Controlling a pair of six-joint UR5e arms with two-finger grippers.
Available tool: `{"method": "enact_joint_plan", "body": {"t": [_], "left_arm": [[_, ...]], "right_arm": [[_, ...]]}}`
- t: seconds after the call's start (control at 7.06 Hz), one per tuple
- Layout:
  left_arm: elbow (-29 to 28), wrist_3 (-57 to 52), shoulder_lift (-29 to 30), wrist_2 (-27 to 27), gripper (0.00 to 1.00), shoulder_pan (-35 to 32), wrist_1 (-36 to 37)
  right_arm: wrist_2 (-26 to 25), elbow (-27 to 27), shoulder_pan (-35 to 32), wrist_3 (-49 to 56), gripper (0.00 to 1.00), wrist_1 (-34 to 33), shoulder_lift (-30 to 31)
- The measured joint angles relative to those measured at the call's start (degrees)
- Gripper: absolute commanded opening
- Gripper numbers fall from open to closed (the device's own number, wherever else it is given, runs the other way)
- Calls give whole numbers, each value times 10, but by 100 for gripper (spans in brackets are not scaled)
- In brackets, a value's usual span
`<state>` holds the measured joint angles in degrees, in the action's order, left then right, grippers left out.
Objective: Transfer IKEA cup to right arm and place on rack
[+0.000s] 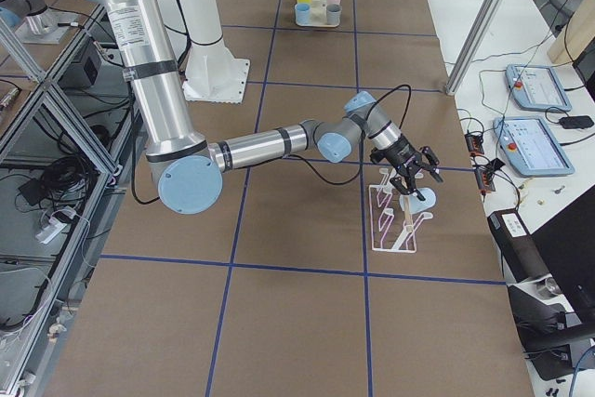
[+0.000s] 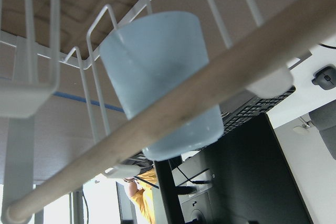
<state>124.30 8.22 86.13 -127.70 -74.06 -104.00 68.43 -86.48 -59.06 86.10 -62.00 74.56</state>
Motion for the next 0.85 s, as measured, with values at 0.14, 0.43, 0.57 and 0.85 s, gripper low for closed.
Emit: {"method": "enact_joint_plan", "body": {"t": [0.14,0.43,0.57,0.85], "left_arm": [[-1,-2,-2,0,100,0,0],[-6,-5,-20,5,100,0,-17],[-20,-4,-45,10,100,0,-62],[-82,32,-82,32,100,1,-195]], "right_arm": [[5,-18,0,-3,87,-2,-1],[62,-71,-1,-78,95,-6,-2],[106,-102,-2,-147,96,-8,1],[218,-177,-2,-333,98,-26,18]]}}
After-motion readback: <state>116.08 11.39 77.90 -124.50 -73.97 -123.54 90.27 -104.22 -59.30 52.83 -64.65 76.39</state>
